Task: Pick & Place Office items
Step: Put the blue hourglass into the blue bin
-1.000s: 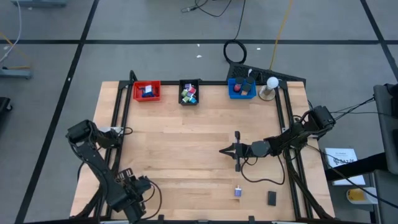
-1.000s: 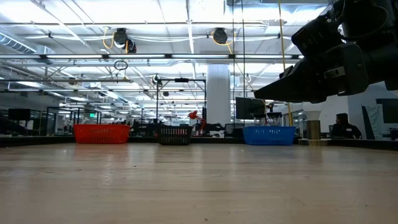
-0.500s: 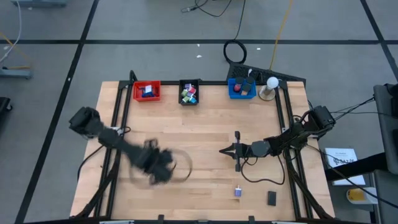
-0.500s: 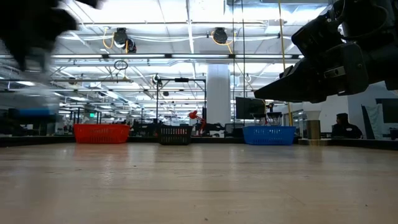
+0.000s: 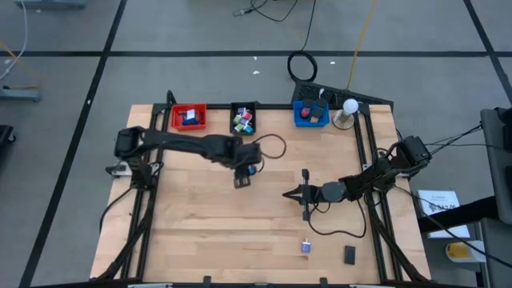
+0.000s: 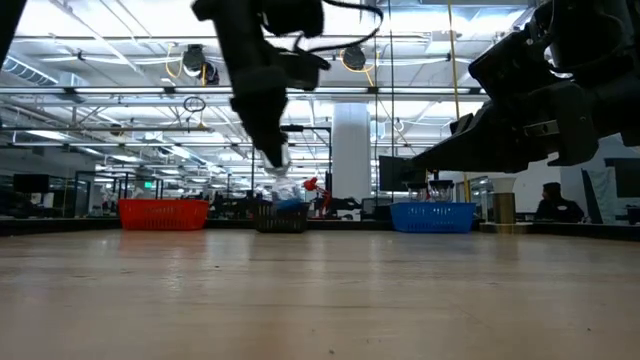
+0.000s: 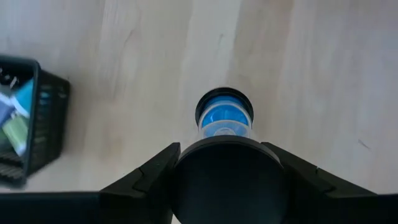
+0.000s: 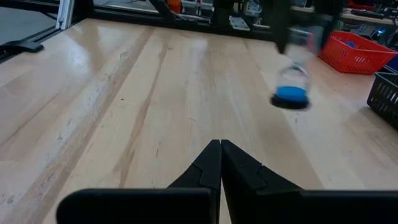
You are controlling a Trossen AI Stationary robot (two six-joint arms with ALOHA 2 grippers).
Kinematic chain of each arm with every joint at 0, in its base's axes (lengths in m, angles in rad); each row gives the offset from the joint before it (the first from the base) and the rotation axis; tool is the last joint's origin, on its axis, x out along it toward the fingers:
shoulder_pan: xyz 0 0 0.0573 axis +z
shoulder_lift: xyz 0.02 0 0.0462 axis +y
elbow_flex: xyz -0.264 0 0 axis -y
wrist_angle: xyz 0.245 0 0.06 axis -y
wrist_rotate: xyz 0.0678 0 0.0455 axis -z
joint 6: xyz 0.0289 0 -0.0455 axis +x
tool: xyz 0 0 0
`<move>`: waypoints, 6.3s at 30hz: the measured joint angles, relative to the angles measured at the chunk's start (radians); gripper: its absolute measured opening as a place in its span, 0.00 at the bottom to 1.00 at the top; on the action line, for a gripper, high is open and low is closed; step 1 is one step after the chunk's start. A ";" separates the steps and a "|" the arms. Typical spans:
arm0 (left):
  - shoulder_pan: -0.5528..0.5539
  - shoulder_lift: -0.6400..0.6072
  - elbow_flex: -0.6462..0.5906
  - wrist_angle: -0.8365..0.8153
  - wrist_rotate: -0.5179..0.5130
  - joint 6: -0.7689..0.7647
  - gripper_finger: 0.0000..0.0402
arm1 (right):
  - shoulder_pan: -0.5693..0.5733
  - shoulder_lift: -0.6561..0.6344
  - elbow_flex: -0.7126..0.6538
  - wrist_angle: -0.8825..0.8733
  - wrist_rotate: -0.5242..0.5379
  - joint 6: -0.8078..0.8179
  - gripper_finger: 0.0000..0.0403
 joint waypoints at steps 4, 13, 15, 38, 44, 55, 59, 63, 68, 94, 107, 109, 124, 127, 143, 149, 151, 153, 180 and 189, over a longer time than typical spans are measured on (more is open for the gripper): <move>0.017 0.092 0.113 -0.054 0.000 0.067 0.52 | 0.000 0.000 0.000 0.000 0.000 0.003 0.00; 0.057 0.242 0.314 -0.118 -0.001 0.159 0.52 | 0.000 0.000 0.000 -0.009 0.000 0.003 0.00; 0.068 0.260 0.326 -0.120 -0.001 0.168 0.52 | 0.000 0.000 0.000 -0.011 0.000 0.003 0.00; 0.081 0.272 0.327 -0.107 0.009 0.158 0.62 | 0.000 0.000 0.000 -0.014 -0.002 0.004 0.00; 0.077 0.271 0.329 -0.126 0.004 0.179 0.73 | 0.000 0.000 0.000 -0.015 -0.002 0.004 0.00; 0.044 0.064 0.311 -0.158 -0.042 0.206 0.61 | 0.000 0.000 0.000 -0.031 -0.002 0.008 0.00; 0.021 -0.073 0.152 -0.021 -0.023 0.182 0.50 | 0.000 0.000 0.000 -0.032 -0.002 0.008 0.00; -0.003 -0.235 -0.139 0.270 0.007 0.180 0.39 | 0.000 0.000 0.000 -0.037 -0.001 0.034 0.01; -0.011 -0.398 -0.538 0.747 0.077 0.142 0.29 | -0.006 0.000 0.000 -0.038 -0.001 0.051 0.01; -0.087 -0.388 -1.296 1.983 -0.087 0.023 0.02 | -0.147 -0.164 0.197 -0.627 0.192 0.291 0.01; -0.087 -0.388 -1.288 1.985 -0.088 0.007 0.08 | -0.339 -0.216 0.663 -1.413 -0.053 0.523 0.20; -0.087 -0.388 -1.288 1.985 -0.088 -0.001 0.08 | -0.349 -0.183 0.749 -1.536 -0.051 0.512 0.25; -0.087 -0.388 -1.288 1.979 -0.088 -0.017 0.08 | -0.355 0.002 0.927 -1.621 -0.079 0.377 0.65; -0.087 -0.388 -1.288 1.974 -0.088 -0.017 0.08 | -0.355 0.031 0.927 -1.547 -0.081 0.349 0.74; -0.087 -0.388 -1.288 1.964 -0.088 -0.019 0.08 | -0.386 0.169 0.926 -1.322 -0.084 0.249 0.87; -0.087 -0.388 -1.288 1.959 -0.088 -0.019 0.08 | -0.392 0.219 0.925 -1.278 -0.079 0.255 0.79; -0.087 -0.388 -1.288 1.956 -0.088 -0.019 0.08 | -0.393 0.219 0.925 -1.261 -0.079 0.262 0.74; -0.087 -0.388 -1.288 1.950 -0.088 -0.019 0.08 | -0.393 0.217 0.925 -1.247 -0.077 0.269 0.70; -0.087 -0.388 -1.288 1.929 -0.088 -0.025 0.08 | -0.434 -0.136 0.605 -1.380 0.029 0.418 0.52; -0.087 -0.388 -1.288 1.929 -0.093 -0.024 0.08 | -0.464 -0.247 0.389 -1.248 0.028 0.436 0.55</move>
